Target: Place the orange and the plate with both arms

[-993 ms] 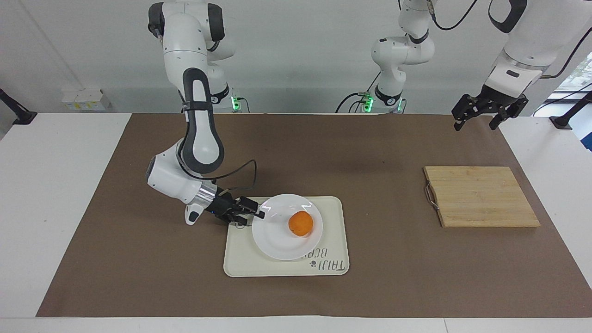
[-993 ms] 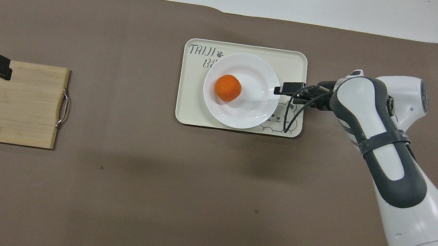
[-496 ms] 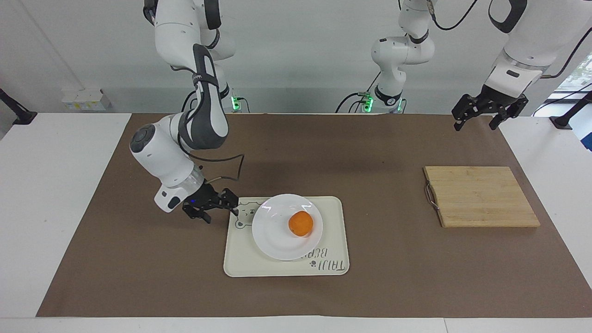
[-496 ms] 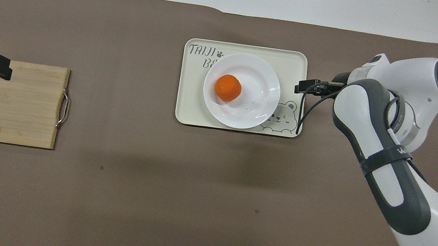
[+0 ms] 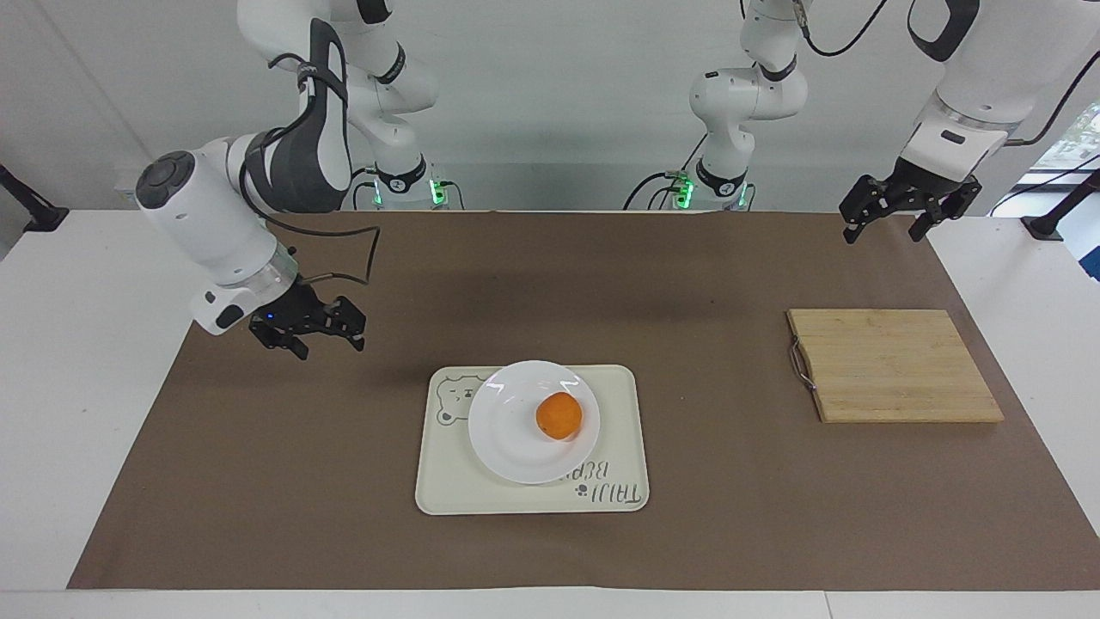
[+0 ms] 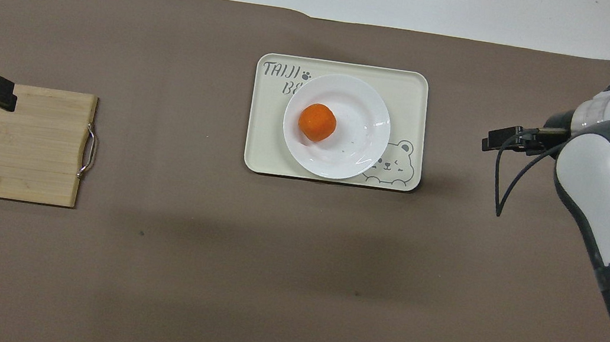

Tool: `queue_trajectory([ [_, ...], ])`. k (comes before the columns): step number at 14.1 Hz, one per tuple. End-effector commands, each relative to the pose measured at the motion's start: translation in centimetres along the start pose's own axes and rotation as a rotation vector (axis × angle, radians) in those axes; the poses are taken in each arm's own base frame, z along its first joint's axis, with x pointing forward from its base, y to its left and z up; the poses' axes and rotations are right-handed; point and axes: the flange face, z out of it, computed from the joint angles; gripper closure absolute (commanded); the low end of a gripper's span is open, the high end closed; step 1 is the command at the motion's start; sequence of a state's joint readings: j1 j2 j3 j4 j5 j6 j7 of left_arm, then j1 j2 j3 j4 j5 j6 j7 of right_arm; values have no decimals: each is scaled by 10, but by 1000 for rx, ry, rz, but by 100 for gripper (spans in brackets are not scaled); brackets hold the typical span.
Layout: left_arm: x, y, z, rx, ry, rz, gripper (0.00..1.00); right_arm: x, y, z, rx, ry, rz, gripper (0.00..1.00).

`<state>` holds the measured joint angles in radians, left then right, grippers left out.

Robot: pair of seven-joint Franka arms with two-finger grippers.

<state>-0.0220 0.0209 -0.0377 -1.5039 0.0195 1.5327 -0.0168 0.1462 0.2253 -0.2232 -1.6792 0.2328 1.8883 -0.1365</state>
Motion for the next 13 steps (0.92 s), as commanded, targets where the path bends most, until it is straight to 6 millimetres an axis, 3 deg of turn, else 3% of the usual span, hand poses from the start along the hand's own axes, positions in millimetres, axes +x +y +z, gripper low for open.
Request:
queue_trajectory([
  [1,-4,-1,-2,7,-8,-10,0,-18,8,-26,-41,-16,34,0],
  [4,-4,-1,-2,7,-8,-11,0,-37,5,-69,-69,12,71,0],
  [9,-4,-1,-2,7,-8,-11,0,-68,-32,-143,-134,-8,191,0],
  [11,-4,-1,-2,7,-8,-11,0,-71,-34,-152,-130,-11,201,0],
  [13,-4,-1,-2,7,-8,-11,0,-78,-19,-153,-110,-34,196,0],
])
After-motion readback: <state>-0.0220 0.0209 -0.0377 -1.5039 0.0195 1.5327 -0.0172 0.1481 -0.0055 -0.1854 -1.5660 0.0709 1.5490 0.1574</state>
